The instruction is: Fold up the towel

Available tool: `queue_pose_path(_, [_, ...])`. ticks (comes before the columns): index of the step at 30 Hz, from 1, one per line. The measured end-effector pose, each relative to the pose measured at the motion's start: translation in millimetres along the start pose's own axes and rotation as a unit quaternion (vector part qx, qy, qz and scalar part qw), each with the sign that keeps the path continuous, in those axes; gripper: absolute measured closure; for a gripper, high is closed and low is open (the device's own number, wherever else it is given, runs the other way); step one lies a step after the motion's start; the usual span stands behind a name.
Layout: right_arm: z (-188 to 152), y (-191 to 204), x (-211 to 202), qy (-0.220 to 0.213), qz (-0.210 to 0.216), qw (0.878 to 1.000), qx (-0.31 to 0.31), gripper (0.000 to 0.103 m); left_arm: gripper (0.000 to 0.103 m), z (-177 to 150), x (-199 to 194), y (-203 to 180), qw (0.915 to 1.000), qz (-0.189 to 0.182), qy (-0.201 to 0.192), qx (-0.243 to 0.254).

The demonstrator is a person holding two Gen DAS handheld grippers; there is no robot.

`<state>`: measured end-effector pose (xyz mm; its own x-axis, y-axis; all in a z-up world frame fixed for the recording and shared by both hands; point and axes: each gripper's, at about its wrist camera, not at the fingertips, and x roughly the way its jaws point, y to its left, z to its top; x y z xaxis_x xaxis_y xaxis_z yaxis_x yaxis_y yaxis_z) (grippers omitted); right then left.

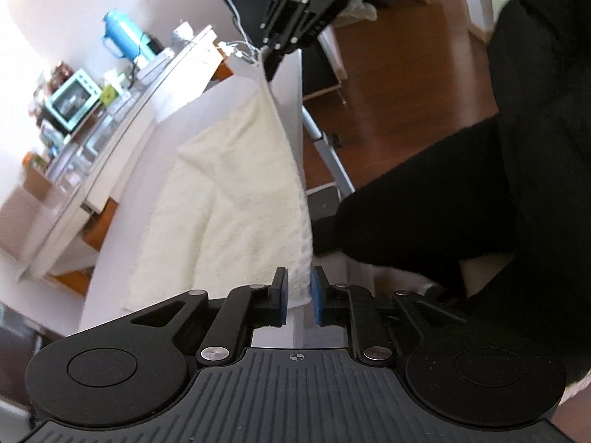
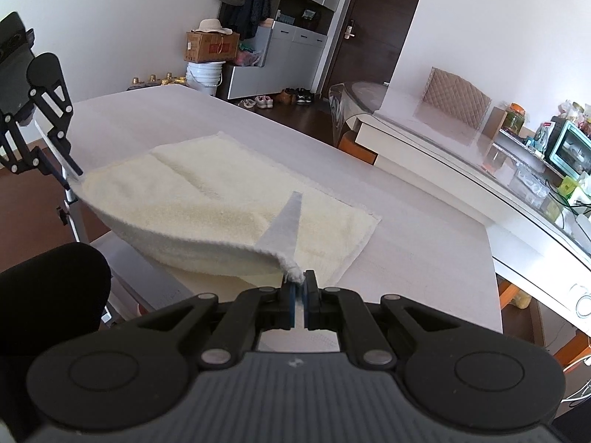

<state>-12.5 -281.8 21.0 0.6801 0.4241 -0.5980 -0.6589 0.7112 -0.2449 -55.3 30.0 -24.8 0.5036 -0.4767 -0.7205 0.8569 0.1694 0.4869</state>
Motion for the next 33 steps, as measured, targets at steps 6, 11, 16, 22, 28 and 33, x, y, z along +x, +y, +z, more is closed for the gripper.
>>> queue_pose_path(6, [-1,0,-3,-0.002,0.001,1.0,0.004,0.098,0.087,0,6,-14,0.9988,0.007,0.016,0.046])
queue_pose_path(11, [-3,0,-4,-0.001,0.003,1.0,0.009,0.098,0.092,-1,9,-24,0.9976,0.029,0.016,0.061])
queue_pose_path(16, [-6,0,-5,0.005,0.006,1.0,0.008,0.098,0.095,5,-8,-8,0.9999,0.001,0.01,-0.003])
queue_pose_path(22, [-5,-8,-13,0.006,0.036,0.999,0.03,0.098,0.096,9,-32,38,0.9945,-0.014,-0.017,-0.102])
queue_pose_path(28, [9,-36,-14,-0.009,0.071,0.994,0.082,0.098,0.097,8,-30,90,0.9789,0.016,-0.009,-0.203])
queue_pose_path(33, [27,-70,3,-0.018,0.089,0.989,0.12,0.098,0.097,0,-19,129,0.9612,0.04,0.003,-0.273])
